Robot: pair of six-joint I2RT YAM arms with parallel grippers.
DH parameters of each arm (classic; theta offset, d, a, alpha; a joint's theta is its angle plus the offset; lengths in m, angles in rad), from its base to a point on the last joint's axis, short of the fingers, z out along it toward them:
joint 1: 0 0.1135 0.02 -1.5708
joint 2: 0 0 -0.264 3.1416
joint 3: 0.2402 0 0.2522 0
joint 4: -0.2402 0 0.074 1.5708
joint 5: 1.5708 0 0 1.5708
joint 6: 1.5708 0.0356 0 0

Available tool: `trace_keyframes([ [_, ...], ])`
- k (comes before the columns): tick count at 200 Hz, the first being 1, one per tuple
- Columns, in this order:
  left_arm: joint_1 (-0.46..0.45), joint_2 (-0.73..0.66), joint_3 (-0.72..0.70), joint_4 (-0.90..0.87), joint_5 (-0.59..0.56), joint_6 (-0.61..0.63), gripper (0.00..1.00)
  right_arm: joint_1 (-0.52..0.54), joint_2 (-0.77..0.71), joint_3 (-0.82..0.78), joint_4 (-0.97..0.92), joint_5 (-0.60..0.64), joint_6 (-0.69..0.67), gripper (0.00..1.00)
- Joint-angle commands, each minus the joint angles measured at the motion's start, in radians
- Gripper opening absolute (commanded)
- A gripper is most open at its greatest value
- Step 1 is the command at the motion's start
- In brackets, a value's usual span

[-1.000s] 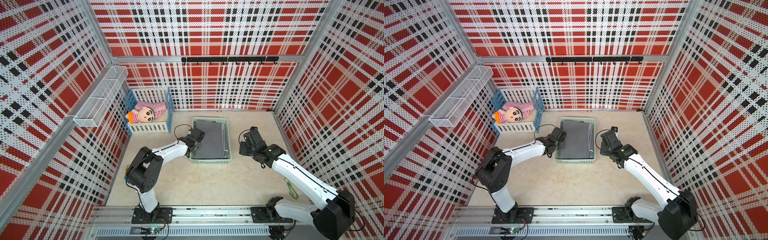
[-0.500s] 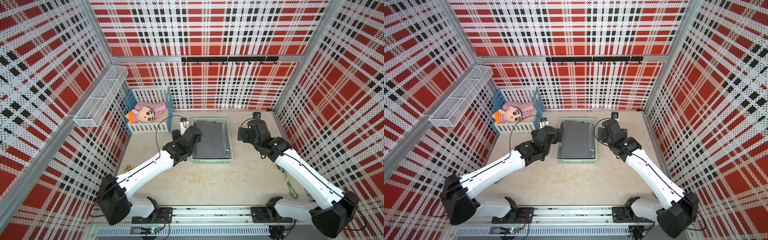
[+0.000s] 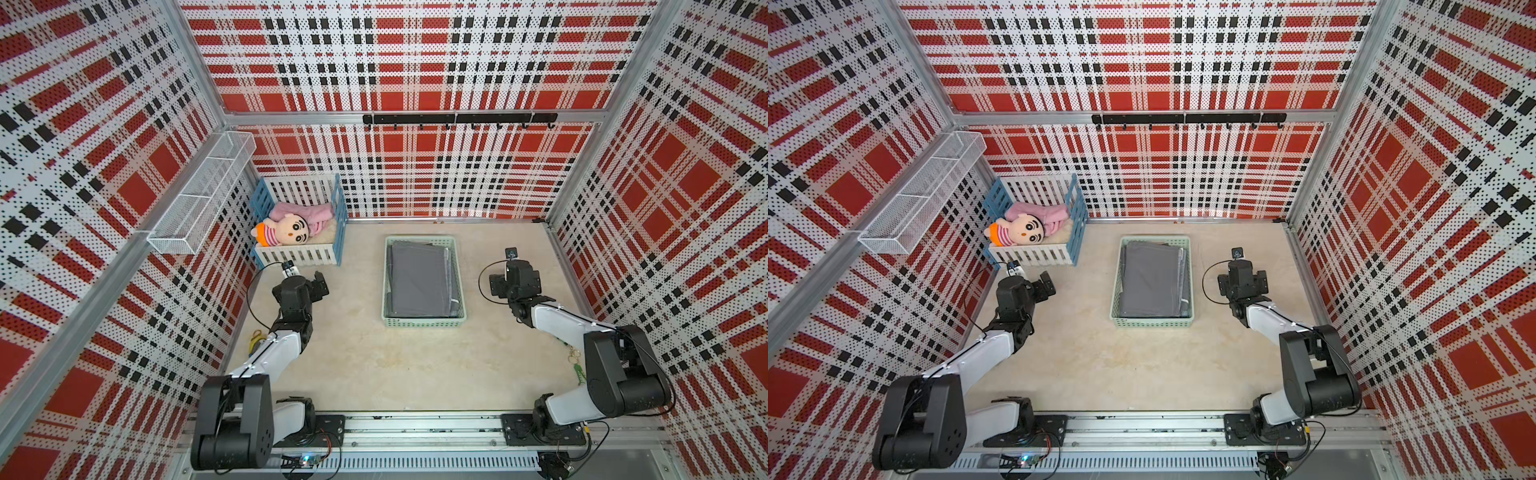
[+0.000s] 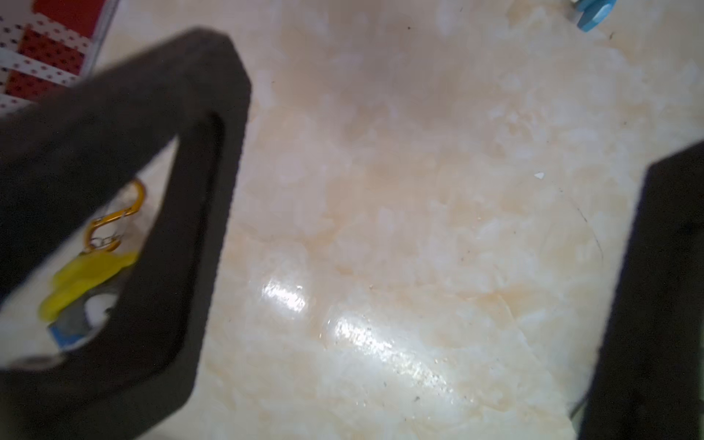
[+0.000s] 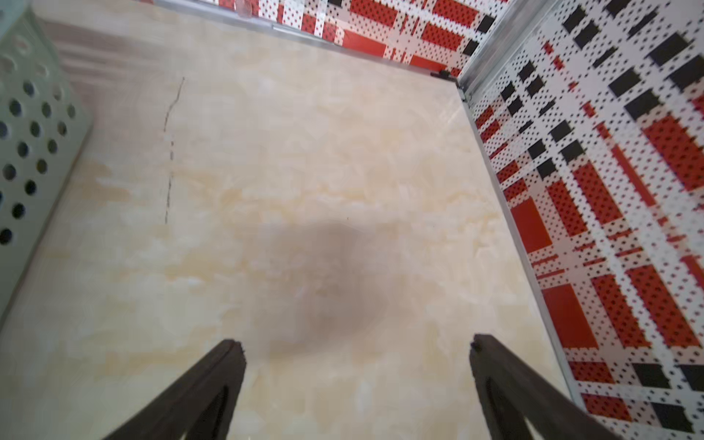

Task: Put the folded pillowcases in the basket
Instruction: Reset both arms

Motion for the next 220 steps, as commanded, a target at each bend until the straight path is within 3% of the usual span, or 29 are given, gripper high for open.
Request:
trace_keyframes([
  [1,0.035,0.037,-0.071,0.301,0.059,-0.048,1.0,0.006,-0.022,-0.094,0.359,-0.014,-0.007,1.0],
  [36,0.056,0.142,-0.144,0.535,-0.001,-0.033,0.99,-0.024,-0.003,-0.342,0.781,-0.03,-0.01,1.0],
  [46,0.05,0.169,-0.192,0.682,-0.017,-0.018,1.0,-0.029,0.02,-0.383,0.893,-0.04,-0.016,1.0],
  [55,0.049,0.193,-0.203,0.756,-0.021,-0.024,0.99,-0.054,0.009,-0.388,0.882,-0.09,0.005,1.0],
  [78,0.0,0.211,-0.183,0.73,0.008,0.057,0.99,-0.12,0.087,-0.373,0.932,-0.245,0.031,1.0],
  [85,-0.033,0.235,-0.181,0.734,-0.003,0.095,0.99,-0.125,0.058,-0.357,0.844,-0.25,0.041,1.0],
  [99,-0.08,0.34,-0.239,0.995,-0.056,0.139,0.99,-0.131,0.077,-0.361,0.885,-0.256,0.041,1.0],
  [112,-0.082,0.314,-0.224,0.911,-0.11,0.124,0.99,-0.14,0.071,-0.346,0.842,-0.259,0.057,1.0],
  [220,-0.102,0.315,-0.234,0.935,-0.138,0.141,0.99,-0.158,0.065,-0.343,0.826,-0.274,0.077,1.0],
])
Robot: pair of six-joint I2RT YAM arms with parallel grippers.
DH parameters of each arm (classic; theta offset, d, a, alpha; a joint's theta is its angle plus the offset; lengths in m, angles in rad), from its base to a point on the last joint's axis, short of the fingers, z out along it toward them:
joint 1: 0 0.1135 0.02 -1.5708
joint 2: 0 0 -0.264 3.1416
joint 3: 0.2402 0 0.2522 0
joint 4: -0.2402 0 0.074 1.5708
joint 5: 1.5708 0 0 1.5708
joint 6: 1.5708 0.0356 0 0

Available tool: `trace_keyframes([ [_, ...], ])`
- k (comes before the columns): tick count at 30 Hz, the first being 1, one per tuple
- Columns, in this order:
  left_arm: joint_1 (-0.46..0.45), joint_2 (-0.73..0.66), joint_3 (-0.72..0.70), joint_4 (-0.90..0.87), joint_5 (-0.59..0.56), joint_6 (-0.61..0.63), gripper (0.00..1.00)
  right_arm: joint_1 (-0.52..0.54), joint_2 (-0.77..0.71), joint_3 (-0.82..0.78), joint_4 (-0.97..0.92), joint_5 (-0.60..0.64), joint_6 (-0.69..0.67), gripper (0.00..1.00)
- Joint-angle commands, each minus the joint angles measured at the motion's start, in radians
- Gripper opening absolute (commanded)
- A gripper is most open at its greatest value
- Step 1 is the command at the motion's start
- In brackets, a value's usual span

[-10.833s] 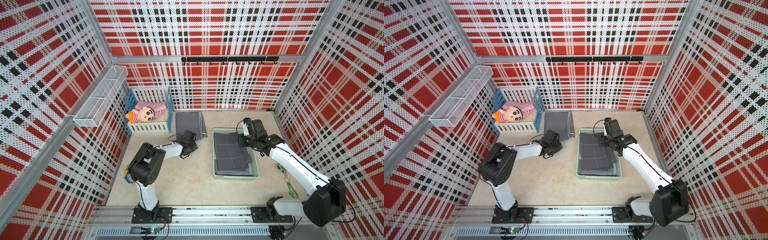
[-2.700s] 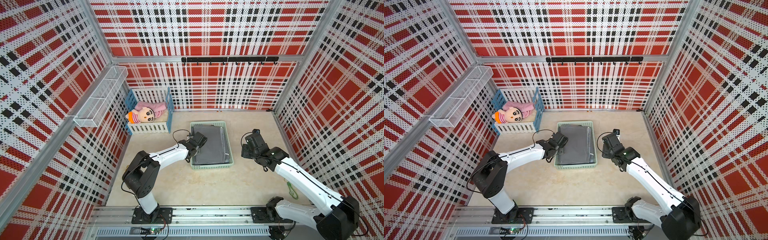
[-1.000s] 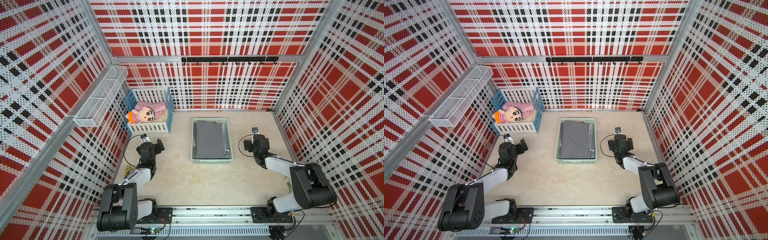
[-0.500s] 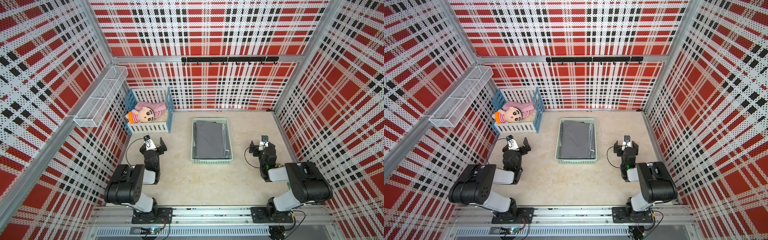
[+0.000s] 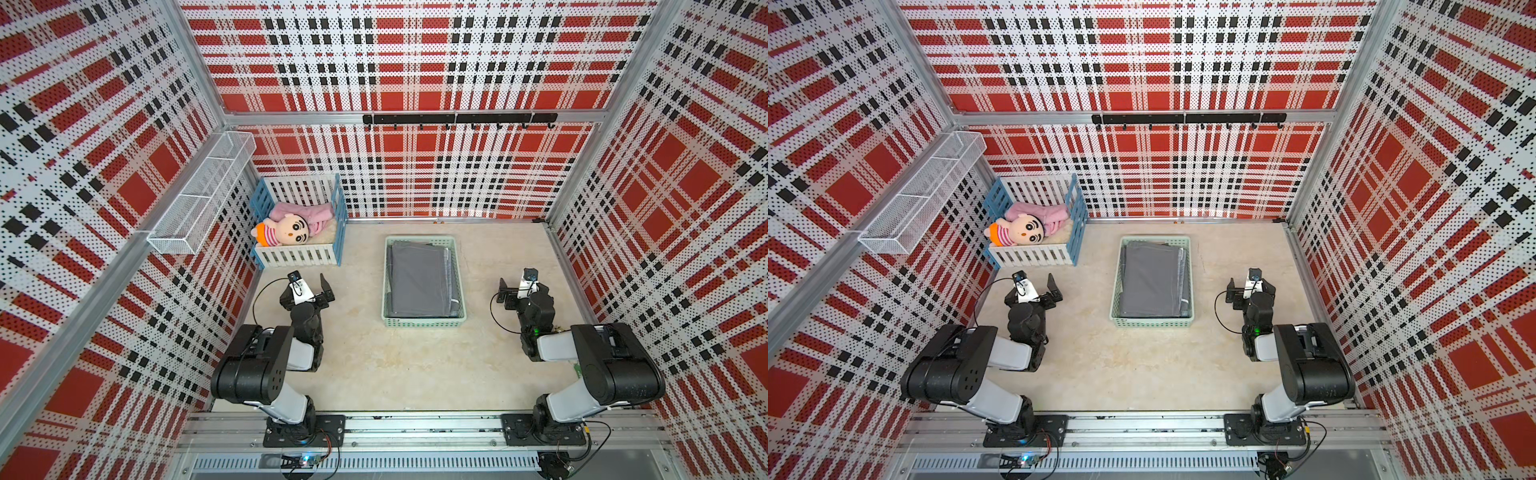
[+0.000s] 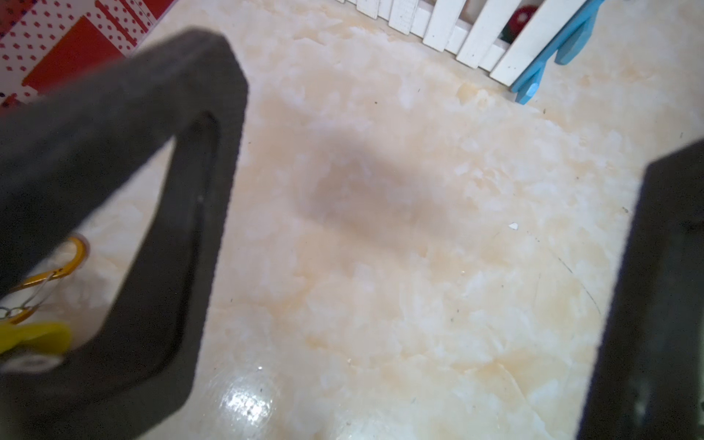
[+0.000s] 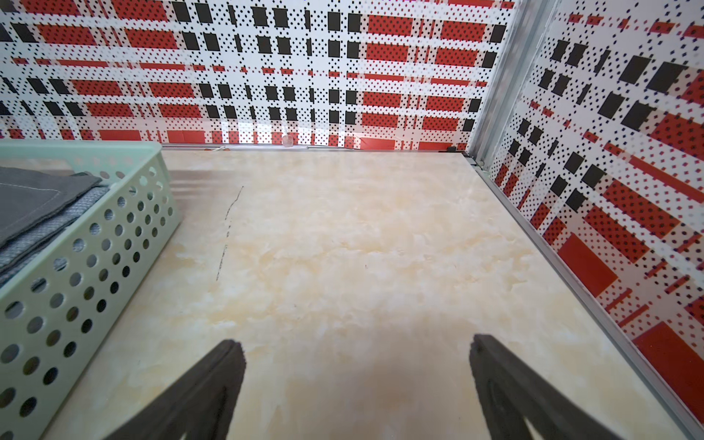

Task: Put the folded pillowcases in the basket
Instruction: Reset both arms

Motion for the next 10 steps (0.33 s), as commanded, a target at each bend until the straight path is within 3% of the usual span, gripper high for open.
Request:
trace_keyframes([
  [1,-0.006,-0.002,-0.008,0.041,-0.02,0.018,0.99,-0.008,0.001,0.008,0.019,-0.007,0.012,1.0],
  [10,0.013,0.002,-0.004,0.039,0.025,0.008,0.99,-0.007,0.001,0.008,0.019,-0.007,0.012,1.0],
])
